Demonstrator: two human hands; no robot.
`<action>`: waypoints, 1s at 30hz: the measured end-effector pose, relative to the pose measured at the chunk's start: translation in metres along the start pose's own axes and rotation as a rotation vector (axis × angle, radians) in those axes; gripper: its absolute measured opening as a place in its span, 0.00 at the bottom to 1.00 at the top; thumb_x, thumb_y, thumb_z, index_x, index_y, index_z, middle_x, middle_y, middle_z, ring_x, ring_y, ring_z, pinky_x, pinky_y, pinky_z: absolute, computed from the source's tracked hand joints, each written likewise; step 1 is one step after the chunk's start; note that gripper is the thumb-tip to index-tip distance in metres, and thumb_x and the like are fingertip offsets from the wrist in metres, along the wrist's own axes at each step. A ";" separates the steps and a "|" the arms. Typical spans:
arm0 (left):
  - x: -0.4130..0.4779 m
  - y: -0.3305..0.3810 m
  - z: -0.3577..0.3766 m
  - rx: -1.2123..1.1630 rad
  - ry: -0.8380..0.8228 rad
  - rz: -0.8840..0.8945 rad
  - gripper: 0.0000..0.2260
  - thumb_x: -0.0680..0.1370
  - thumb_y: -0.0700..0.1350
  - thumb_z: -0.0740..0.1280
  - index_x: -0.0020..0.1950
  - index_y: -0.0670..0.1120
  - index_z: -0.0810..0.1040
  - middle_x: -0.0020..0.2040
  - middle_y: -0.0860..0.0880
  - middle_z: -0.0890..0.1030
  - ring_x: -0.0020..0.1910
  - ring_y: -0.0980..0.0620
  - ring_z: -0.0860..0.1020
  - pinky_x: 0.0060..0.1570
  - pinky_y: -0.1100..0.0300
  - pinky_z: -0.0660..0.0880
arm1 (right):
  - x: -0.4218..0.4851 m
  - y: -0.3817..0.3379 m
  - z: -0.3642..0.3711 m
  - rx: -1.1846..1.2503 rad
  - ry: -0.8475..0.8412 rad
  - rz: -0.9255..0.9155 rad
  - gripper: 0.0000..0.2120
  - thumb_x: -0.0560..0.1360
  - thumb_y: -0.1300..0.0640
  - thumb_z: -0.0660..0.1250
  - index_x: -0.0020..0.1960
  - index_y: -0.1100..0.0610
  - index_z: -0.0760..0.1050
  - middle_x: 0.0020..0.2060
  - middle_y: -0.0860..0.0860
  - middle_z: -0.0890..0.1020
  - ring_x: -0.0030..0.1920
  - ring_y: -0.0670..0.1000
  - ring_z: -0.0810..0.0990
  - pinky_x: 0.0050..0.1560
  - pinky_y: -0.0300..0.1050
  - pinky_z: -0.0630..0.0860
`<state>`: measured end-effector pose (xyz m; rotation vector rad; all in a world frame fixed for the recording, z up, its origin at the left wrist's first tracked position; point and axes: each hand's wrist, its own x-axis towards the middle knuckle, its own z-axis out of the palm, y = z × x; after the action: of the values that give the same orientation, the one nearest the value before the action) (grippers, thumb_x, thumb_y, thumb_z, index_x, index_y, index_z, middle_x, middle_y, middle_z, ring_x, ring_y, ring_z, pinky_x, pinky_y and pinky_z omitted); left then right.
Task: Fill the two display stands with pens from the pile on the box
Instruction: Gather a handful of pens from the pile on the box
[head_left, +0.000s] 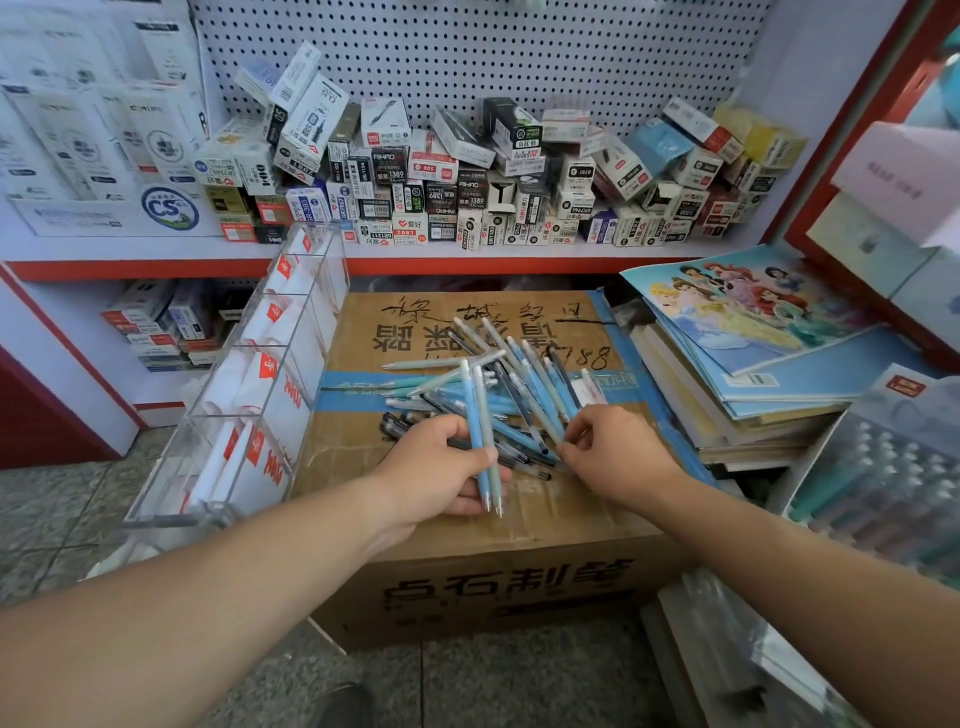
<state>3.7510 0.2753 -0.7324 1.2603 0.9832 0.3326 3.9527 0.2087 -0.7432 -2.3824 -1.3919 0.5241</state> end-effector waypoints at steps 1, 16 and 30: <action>0.000 0.000 0.000 -0.006 0.000 -0.001 0.06 0.83 0.39 0.66 0.60 0.43 0.75 0.48 0.42 0.87 0.46 0.45 0.87 0.46 0.50 0.85 | -0.001 -0.001 0.000 -0.006 -0.011 0.001 0.04 0.79 0.54 0.70 0.53 0.52 0.79 0.42 0.46 0.81 0.41 0.44 0.79 0.35 0.36 0.75; 0.002 0.000 0.002 -0.057 0.070 0.022 0.08 0.79 0.37 0.72 0.57 0.44 0.82 0.47 0.46 0.88 0.49 0.48 0.87 0.47 0.51 0.85 | -0.024 -0.013 -0.006 0.262 -0.058 -0.092 0.03 0.81 0.56 0.66 0.52 0.52 0.79 0.41 0.47 0.82 0.40 0.45 0.81 0.39 0.38 0.79; -0.002 0.004 0.005 -0.078 0.018 0.056 0.12 0.77 0.37 0.73 0.60 0.45 0.82 0.49 0.47 0.88 0.49 0.49 0.87 0.49 0.53 0.84 | -0.040 -0.025 0.013 0.407 -0.057 -0.300 0.04 0.77 0.53 0.73 0.50 0.46 0.80 0.41 0.45 0.83 0.41 0.42 0.81 0.42 0.38 0.79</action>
<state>3.7548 0.2722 -0.7285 1.2175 0.9432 0.4222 3.9094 0.1864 -0.7377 -1.8162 -1.4686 0.7165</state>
